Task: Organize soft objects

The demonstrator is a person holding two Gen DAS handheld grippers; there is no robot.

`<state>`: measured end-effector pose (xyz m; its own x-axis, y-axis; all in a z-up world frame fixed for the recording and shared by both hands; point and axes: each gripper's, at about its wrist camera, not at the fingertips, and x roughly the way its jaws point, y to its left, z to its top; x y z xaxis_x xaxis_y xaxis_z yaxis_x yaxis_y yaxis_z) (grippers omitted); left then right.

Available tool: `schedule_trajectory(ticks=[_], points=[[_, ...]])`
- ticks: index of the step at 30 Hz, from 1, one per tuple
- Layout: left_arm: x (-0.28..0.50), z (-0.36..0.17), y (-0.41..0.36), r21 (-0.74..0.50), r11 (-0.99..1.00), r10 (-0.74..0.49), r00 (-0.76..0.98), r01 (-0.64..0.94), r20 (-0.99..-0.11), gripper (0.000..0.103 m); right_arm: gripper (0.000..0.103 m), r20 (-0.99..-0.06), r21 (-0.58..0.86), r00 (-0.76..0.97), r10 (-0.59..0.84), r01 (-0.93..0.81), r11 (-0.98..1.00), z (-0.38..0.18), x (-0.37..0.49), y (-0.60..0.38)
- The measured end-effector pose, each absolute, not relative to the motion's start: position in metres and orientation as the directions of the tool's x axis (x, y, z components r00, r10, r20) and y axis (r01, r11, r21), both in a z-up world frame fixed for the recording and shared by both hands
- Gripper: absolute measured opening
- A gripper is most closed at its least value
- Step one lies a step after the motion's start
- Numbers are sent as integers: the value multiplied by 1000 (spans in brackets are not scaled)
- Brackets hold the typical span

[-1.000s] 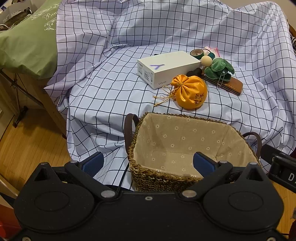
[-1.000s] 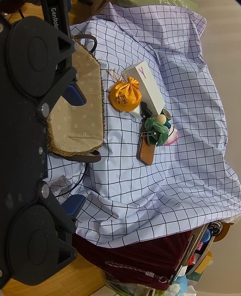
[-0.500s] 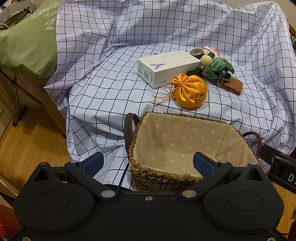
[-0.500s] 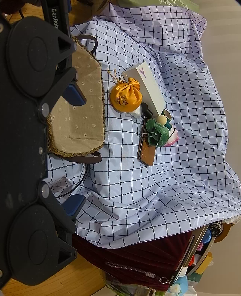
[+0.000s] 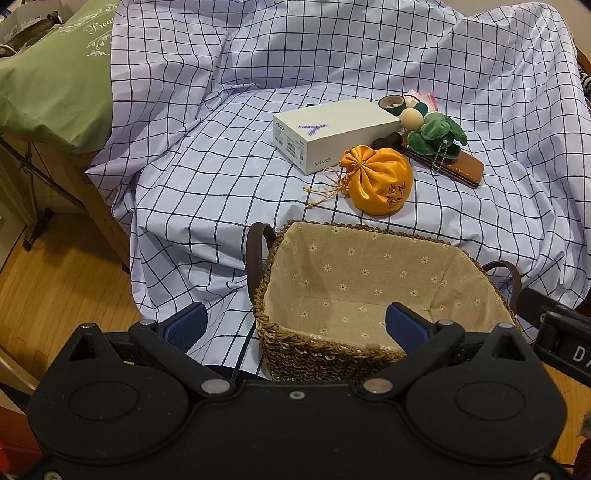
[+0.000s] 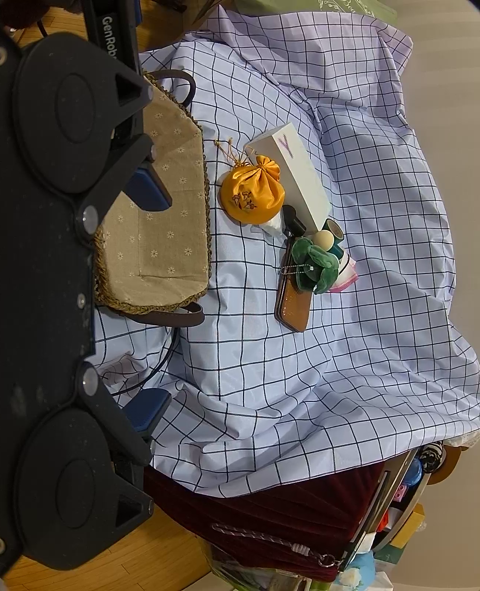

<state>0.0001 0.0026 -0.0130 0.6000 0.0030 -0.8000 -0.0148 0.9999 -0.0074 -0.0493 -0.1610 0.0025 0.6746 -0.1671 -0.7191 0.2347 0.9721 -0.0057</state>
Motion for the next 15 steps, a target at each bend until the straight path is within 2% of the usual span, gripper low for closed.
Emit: schedule_trajectory(ticks=[15], points=[[0, -12, 3, -18, 1000, -2, 601, -20, -799, 100, 102, -723, -3, 671, -165, 236, 972, 3, -50, -162]])
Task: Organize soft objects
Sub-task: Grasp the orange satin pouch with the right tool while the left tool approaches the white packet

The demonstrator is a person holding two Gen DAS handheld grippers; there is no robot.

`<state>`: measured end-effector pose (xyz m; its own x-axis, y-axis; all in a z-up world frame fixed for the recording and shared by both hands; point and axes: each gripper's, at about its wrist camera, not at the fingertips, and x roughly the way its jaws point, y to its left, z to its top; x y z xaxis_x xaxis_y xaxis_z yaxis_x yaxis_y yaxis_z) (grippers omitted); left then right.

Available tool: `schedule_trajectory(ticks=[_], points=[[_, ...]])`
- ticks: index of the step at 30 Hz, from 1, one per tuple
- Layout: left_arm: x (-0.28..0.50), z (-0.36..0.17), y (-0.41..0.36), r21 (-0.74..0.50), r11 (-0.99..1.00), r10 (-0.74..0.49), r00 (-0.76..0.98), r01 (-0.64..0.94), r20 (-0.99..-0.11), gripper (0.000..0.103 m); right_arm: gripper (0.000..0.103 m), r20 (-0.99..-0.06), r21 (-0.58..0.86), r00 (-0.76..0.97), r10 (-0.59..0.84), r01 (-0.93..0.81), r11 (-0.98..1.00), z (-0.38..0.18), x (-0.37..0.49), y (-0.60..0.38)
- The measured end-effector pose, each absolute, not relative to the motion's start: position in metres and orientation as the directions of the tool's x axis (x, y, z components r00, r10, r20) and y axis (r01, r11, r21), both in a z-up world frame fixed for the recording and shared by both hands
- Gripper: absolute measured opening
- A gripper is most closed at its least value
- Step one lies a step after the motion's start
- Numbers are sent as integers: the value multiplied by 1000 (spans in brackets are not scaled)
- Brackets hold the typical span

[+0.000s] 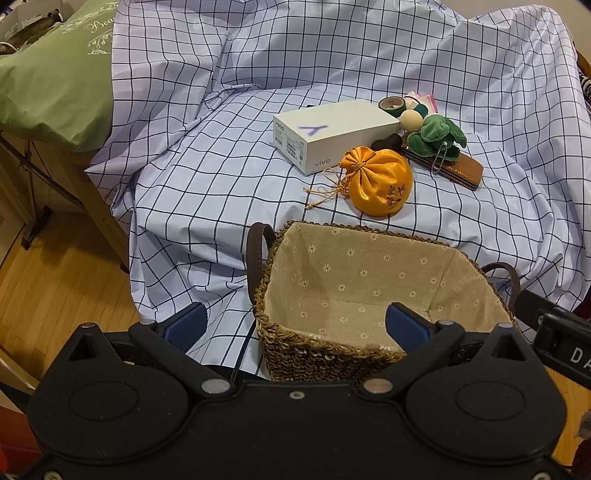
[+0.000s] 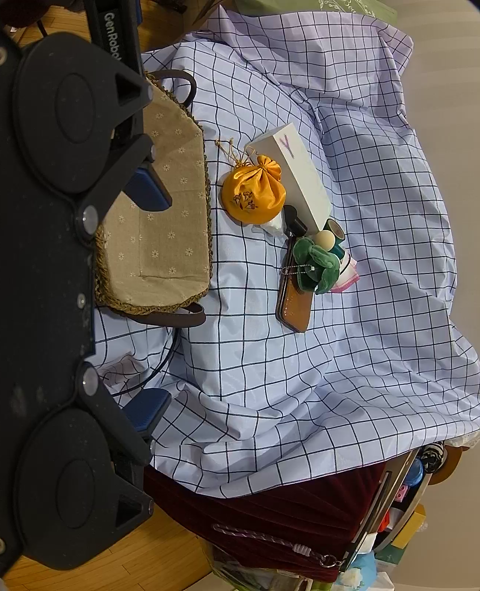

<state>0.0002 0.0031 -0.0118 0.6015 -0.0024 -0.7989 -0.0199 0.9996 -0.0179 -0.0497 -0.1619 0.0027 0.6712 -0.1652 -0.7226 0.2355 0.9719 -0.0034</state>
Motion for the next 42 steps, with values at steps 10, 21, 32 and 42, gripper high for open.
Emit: schedule_trajectory(ticks=[10, 21, 32, 42], points=[[3, -6, 17, -50, 996, 4, 637, -67, -771, 99, 102, -719, 5, 676, -163, 239, 971, 3, -46, -166], [22, -8, 26, -81, 996, -36, 626, -44, -779, 98, 102, -699, 49, 704, -125, 222, 974, 6, -19, -165], [59, -5, 55, -82, 993, -6, 644, -88, -765, 92, 102, -726, 72, 685, -53, 153, 986, -4, 46, -140], [98, -19, 72, -58, 994, 13, 622, -94, -783, 94, 102, -813, 130, 581, 43, 110, 985, -46, 129, -114]])
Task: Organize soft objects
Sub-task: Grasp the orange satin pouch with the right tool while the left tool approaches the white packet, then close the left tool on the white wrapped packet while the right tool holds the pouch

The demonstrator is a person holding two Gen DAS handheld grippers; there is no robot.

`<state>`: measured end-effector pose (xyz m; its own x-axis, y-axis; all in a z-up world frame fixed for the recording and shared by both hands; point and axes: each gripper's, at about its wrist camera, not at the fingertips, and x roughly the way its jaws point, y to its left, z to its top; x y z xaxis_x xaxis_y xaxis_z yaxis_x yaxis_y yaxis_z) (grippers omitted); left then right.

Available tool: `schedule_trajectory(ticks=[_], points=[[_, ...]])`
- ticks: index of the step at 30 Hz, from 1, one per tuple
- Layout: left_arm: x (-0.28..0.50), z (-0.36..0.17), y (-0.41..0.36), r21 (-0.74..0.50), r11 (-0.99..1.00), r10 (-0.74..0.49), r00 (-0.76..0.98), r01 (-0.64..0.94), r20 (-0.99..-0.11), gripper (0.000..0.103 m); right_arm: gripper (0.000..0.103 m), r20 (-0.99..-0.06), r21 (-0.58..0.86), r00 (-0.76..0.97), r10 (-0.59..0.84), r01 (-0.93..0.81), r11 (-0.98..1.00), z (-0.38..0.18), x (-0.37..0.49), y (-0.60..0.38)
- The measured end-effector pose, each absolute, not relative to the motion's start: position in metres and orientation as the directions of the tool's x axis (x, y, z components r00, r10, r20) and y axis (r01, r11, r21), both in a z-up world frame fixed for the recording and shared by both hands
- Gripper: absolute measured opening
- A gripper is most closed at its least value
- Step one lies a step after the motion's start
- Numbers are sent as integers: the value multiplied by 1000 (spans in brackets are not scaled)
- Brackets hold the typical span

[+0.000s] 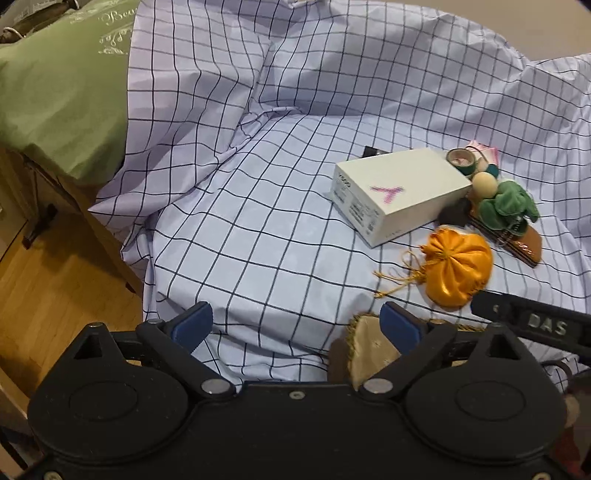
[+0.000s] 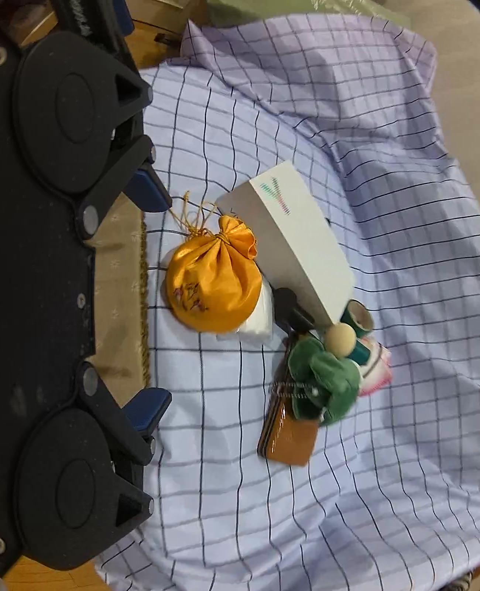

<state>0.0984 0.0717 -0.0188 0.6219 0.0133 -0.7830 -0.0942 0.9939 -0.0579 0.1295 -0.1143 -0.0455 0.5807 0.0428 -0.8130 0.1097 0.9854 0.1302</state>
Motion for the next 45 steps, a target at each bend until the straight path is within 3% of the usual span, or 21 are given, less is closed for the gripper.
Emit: schedule_trajectory(ticks=[10, 11, 13, 14, 17, 32, 45], points=[[132, -29, 88, -70, 990, 16, 600, -120, -800, 94, 101, -850, 70, 526, -15, 142, 987, -79, 186, -99], [135, -29, 89, -69, 990, 18, 599, -122, -801, 94, 99, -851, 57, 525, -28, 145, 988, -82, 189, -98], [142, -30, 89, -69, 990, 18, 597, -121, -802, 94, 84, -848, 33, 527, -49, 145, 989, -85, 194, -96], [145, -30, 89, -70, 990, 17, 596, -121, -803, 94, 70, -848, 41, 529, -36, 133, 990, -86, 196, -96], [154, -28, 88, -72, 991, 10, 600, -113, -800, 94, 66, -842, 70, 540, -9, 125, 990, -84, 195, -98], [196, -5, 21, -45, 997, -71, 638, 57, -767, 94, 65, -795, 108, 604, -52, 226, 968, -61, 165, -158], [225, -15, -57, -15, 979, -135, 594, 202, -793, 94, 66, -786, 165, 613, -85, 340, 926, -57, 149, -213]])
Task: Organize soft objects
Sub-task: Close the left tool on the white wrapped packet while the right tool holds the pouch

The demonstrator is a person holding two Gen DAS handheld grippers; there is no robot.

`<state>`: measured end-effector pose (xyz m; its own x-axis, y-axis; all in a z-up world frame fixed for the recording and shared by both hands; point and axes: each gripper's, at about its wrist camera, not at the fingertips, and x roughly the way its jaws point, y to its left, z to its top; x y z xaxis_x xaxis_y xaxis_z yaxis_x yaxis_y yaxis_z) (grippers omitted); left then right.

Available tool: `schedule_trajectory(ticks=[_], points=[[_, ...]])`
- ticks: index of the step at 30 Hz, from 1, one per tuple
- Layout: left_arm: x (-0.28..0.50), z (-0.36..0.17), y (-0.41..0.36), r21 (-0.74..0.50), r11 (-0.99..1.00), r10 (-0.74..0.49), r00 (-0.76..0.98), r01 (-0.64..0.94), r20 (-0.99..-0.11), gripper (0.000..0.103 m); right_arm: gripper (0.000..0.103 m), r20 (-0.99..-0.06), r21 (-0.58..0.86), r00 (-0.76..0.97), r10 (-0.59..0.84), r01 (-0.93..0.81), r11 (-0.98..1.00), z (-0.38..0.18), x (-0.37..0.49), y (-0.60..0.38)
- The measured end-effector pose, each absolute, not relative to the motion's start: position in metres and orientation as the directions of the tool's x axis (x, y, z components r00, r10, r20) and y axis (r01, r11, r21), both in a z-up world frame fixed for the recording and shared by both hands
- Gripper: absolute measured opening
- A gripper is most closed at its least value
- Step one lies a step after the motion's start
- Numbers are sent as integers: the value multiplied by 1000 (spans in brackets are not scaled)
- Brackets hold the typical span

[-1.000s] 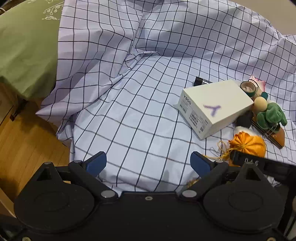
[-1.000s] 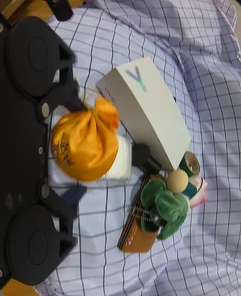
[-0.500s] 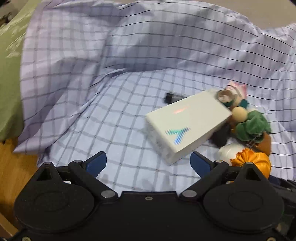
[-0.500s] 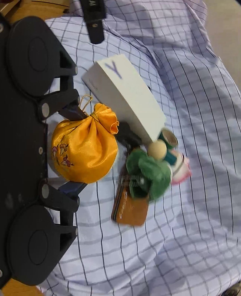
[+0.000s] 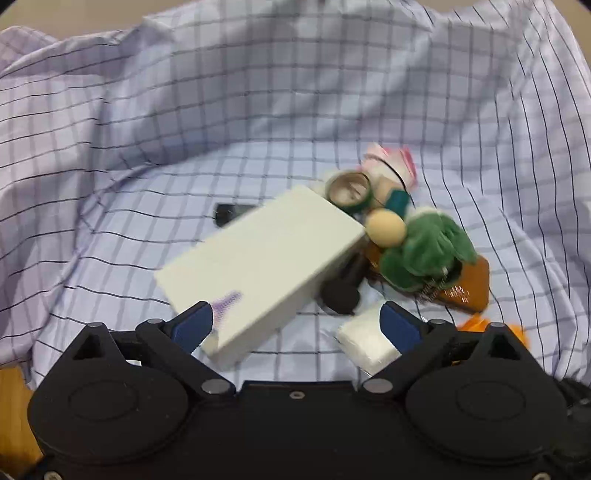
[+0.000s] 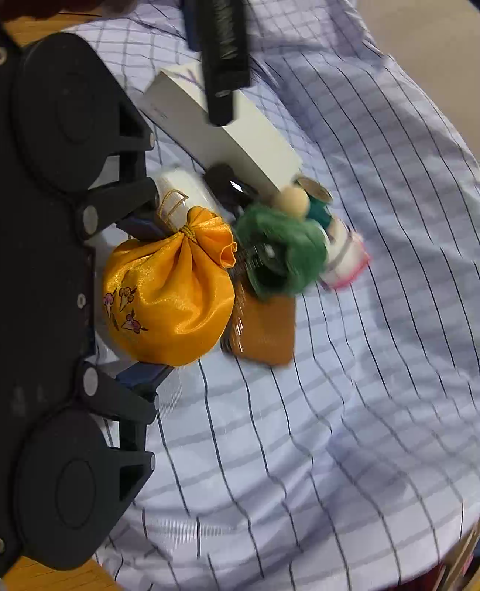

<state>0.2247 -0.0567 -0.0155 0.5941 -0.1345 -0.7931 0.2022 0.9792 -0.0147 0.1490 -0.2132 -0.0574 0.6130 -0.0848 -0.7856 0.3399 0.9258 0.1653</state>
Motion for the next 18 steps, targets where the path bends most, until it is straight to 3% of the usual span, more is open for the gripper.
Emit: schedule_trajectory(ticks=[8, 18], points=[[230, -42, -86, -47, 973, -158, 509, 224, -846, 94, 66, -754, 125, 625, -203, 440, 889, -50, 127, -249], [247, -68, -114, -36, 985, -116, 488, 171, -865, 93, 66, -755, 130, 620, -212, 459, 879, -53, 125, -261]])
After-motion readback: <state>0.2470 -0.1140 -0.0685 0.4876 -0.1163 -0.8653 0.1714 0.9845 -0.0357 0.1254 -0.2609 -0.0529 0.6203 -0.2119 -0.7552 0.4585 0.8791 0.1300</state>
